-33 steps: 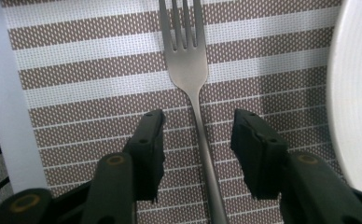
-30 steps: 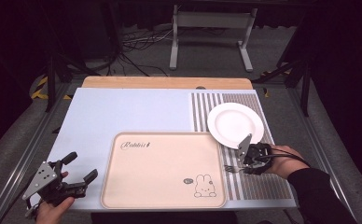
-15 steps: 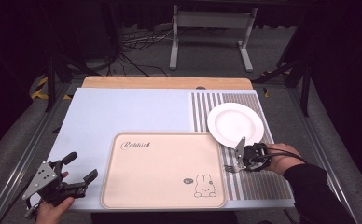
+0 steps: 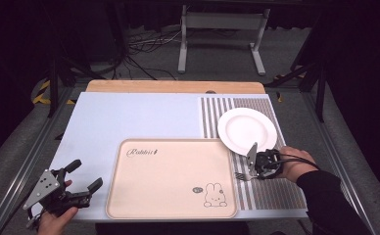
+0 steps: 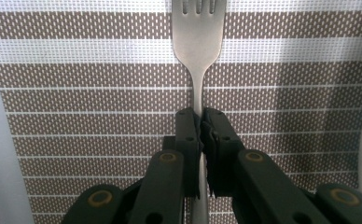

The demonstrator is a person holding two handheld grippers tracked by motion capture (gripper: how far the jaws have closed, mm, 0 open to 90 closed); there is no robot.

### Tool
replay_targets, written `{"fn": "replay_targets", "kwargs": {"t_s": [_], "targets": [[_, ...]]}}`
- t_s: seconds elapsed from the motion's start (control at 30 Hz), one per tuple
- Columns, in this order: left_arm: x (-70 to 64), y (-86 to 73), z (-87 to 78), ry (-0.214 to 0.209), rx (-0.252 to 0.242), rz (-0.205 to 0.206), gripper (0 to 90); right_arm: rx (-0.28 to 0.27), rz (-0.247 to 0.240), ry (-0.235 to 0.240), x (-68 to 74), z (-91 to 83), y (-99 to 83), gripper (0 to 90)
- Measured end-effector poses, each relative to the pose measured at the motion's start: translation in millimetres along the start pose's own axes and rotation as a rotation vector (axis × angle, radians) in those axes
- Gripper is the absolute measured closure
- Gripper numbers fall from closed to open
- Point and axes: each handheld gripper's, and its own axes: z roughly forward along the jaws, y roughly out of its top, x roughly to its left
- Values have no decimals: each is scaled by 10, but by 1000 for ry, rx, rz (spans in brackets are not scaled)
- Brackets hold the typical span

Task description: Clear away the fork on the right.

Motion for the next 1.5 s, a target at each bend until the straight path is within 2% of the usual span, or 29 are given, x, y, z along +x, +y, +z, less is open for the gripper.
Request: {"fn": "replay_targets", "kwargs": {"t_s": [0.37, 0.5, 0.57, 0.7, 0.87, 0.97, 1.2, 1.4, 1.5], "targets": [[-1, 0, 2, 3, -1, -1, 31, -15, 15, -16, 19, -11, -22, 857], [1, 0, -2, 3, 0, -2, 31, -54, 26, -2, 34, -60, -9, 857], [0, 1, -2, 3, -1, -1, 31, -80, 43, -11, 47, -101, -1, 858], [1, 1, -5, 5, -2, 2, 31, -126, 44, -23, 41, -215, 0, 858], [3, 1, -4, 5, -2, 1, 31, -207, 71, -46, 52, -387, -15, 858], [3, 3, -6, 4, 2, 2, 31, -246, 104, -58, 71, -462, -23, 858], [2, 2, -5, 4, 2, 1, 30, -345, 100, -94, 123, -619, -26, 857], [2, 2, -5, 6, 1, 1, 30, -416, 117, -114, 175, -717, 0, 857], [2, 3, -6, 4, 1, 2, 30, -454, 142, -128, 211, -785, 47, 857]]}}
